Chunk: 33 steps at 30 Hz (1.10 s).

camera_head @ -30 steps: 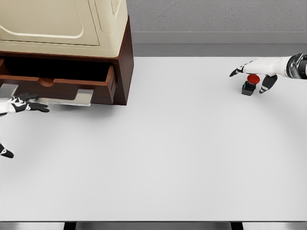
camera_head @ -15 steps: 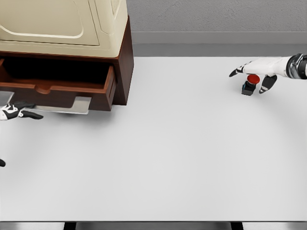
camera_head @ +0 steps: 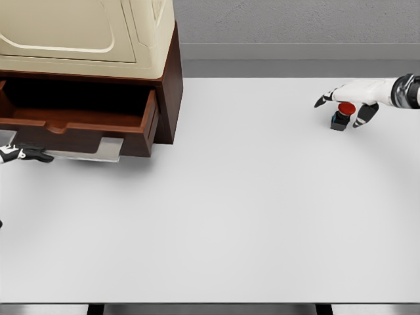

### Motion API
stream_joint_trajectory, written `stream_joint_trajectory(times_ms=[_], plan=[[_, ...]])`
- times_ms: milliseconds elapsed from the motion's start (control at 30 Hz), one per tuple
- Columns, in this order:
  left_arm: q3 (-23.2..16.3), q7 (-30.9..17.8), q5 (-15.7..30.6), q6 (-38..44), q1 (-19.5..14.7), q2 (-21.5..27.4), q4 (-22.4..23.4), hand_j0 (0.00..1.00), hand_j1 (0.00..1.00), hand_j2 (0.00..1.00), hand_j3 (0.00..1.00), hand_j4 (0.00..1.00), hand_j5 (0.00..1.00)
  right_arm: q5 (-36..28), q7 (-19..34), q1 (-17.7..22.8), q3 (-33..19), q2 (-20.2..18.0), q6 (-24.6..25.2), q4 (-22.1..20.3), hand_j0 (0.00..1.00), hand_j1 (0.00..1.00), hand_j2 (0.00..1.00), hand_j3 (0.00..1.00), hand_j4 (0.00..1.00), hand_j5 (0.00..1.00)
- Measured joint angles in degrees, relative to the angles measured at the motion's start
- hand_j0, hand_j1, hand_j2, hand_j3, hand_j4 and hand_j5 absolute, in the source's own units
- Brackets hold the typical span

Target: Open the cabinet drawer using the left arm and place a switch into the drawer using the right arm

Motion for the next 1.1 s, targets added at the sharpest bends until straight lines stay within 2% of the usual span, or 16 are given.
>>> stream_joint_trajectory(times_ms=[100,267,400,767,933,1033,1100], plan=[[0.2,-0.3,0.4,-0.1,-0.2,0.3,0.1,1.00,1.00,1.00,1.00,1.00,1.00,0.0,0.0,0.0,0.2,0.0,0.0,0.0,0.89,0.89,0.89,0.89,0.89,0.89],[1.3,-0.8,0.1,-0.2,-0.2,0.5,0.3,1.00,1.00,1.00,1.00,1.00,1.00,0.0,0.0,0.0,0.4,0.0,0.0,0.0,0.74,0.74,0.74,0.74,0.74,0.74],[2.1,-0.7,-2.0,0.0,-0.3,0.7,0.8,1.00,1.00,1.00,1.00,1.00,1.00,0.0,0.0,-0.1,0.4,0.0,0.0,0.0,0.72,0.72,0.72,0.72,0.72,0.72],[4.0,-0.6,-0.4,0.1,-0.9,1.0,1.1,1.00,1.00,1.00,1.00,1.00,1.00,0.0,0.0,0.0,0.5,0.0,0.0,0.1,0.68,0.68,0.68,0.68,0.68,0.68],[8.1,-0.6,4.5,0.8,-2.4,1.3,1.3,1.00,1.00,1.00,1.00,1.00,1.00,0.0,0.0,0.0,0.5,0.0,0.0,0.1,0.62,0.62,0.62,0.62,0.62,0.62],[12.7,-0.6,7.8,3.9,-2.6,1.5,2.2,1.00,1.00,1.00,1.00,1.00,1.00,0.0,0.0,0.0,0.5,0.0,0.0,0.1,0.59,0.59,0.59,0.59,0.59,0.59],[15.3,-0.6,9.5,6.4,-4.0,1.6,2.7,1.00,1.00,1.00,1.00,1.00,1.00,-0.1,0.0,0.0,0.5,0.0,0.0,0.0,0.58,0.58,0.58,0.58,0.58,0.58]])
